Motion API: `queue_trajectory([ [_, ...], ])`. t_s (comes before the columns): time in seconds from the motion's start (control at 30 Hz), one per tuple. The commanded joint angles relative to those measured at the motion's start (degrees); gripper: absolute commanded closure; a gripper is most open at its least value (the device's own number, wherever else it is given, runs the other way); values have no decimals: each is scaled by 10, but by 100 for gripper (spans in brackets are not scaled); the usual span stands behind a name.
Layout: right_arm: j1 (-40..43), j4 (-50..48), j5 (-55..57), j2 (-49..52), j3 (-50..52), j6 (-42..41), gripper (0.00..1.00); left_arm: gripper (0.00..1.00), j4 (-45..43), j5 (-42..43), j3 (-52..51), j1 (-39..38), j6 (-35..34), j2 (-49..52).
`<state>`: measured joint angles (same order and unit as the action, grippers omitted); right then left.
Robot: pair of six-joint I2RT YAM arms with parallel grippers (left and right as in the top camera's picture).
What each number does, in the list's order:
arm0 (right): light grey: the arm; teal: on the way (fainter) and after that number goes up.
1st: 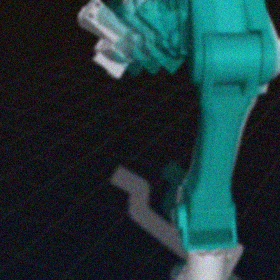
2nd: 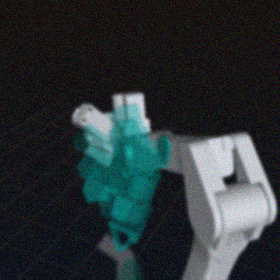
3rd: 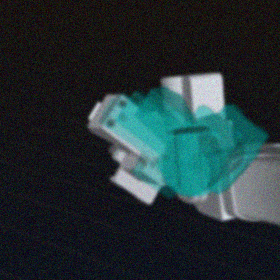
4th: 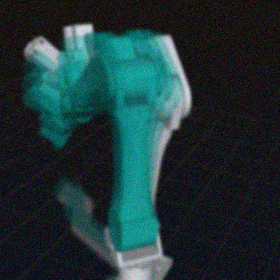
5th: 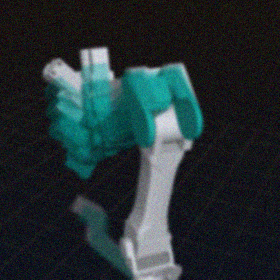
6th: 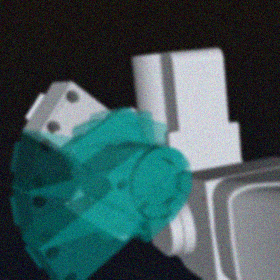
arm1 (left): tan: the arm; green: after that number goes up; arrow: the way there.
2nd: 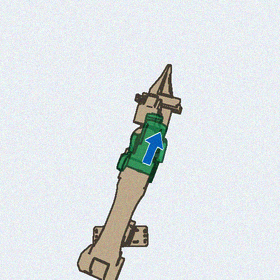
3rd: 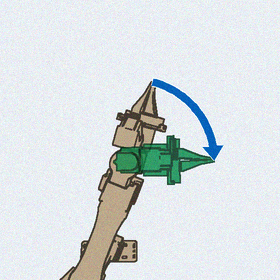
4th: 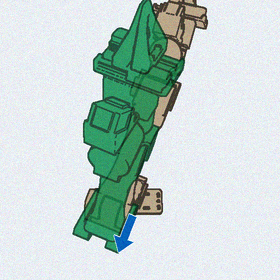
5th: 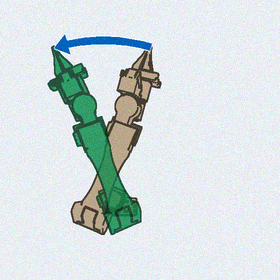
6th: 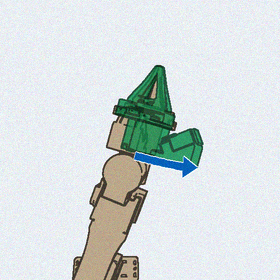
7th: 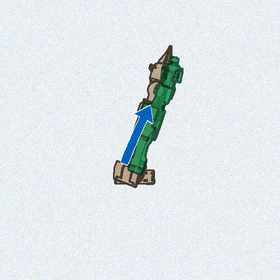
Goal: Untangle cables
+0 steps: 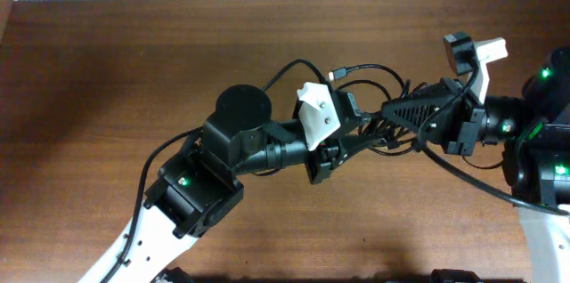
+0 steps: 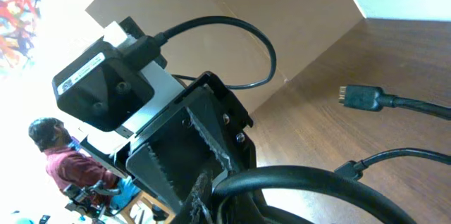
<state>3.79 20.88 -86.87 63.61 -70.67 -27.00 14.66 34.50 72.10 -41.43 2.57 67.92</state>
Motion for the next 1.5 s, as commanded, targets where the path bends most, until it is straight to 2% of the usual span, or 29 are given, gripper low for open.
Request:
queue_trajectory([
  [0.0,-4,-8,-21,-2,-4,7,96,84,4,2,7,0,0,-4],
  [0.07,-4,-8,-21,-2,-4,7,96,89,3,2,7,0,0,-3],
  [0.2,-4,-8,-21,-2,-4,7,96,87,3,3,7,0,0,-1],
  [0.23,-4,-8,-21,-2,-4,6,96,85,3,3,7,0,0,-1],
  [0.37,-4,-13,-21,-2,-4,7,96,65,-5,19,7,0,0,5],
  [0.4,-4,-15,-21,-2,-4,6,96,64,-7,24,7,0,0,7],
  [0.43,-4,-15,-21,-2,-4,7,96,65,-7,24,7,0,0,10],
  [0.6,-4,-15,-21,-2,-4,7,96,94,-7,24,7,0,0,21],
  [0.67,-4,-15,-21,-2,-4,7,96,100,-8,24,7,0,0,22],
  [0.93,-4,-15,-21,-3,-4,7,96,100,-12,24,7,1,0,21],
  [1.1,-4,-15,-21,-4,-4,6,96,100,1,-83,7,42,-95,21],
  [1.27,-4,-15,-21,-14,-4,7,96,100,83,-178,7,91,-110,21],
  [1.47,-4,-19,-21,-22,-4,6,96,100,141,-229,7,129,-148,21],
])
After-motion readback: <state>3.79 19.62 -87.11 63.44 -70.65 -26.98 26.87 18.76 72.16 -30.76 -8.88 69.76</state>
